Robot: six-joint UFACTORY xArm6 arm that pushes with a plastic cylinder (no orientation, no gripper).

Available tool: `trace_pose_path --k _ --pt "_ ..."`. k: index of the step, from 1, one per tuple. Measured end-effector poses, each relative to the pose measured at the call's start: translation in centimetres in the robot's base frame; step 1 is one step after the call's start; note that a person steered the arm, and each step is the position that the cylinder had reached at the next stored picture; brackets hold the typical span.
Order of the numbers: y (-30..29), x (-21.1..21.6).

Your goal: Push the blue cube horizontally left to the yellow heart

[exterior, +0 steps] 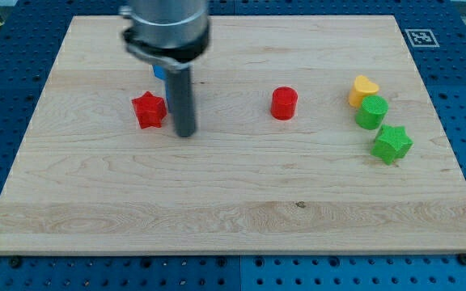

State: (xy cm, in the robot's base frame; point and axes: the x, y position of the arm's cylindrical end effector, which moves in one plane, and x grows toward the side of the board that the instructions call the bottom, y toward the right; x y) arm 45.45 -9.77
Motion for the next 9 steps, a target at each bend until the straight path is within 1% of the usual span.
trace_pose_path --k 1,3,4,7,8,9 --pt "-1.3 -0.1" --pt "0.8 -0.4" --pt "0.8 -1.8" --pt "0.8 -3.5" --pt "0.8 -3.5" --pt "5.2 -0.3"
